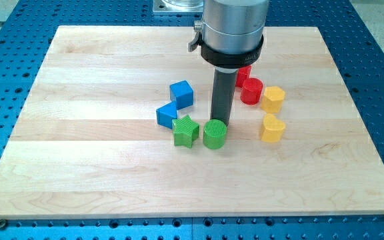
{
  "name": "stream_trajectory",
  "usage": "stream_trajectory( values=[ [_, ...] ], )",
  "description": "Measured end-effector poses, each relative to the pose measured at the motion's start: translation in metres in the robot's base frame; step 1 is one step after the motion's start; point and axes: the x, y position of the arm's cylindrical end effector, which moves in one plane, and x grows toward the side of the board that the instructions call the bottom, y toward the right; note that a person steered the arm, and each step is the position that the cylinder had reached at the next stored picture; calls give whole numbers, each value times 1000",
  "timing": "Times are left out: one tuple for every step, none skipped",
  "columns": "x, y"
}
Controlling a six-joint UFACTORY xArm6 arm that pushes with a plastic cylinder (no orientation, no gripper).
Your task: Move the triangle to the bottom left of the cube
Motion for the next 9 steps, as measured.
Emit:
stream_trajectory(
  values=[
    [-26, 0],
    [-49, -17],
    [-72, -29],
    [-131, -27],
    [-161, -60],
    [-152, -160],
    [-100, -242],
    [-1, -227],
    [93, -181]
  ],
)
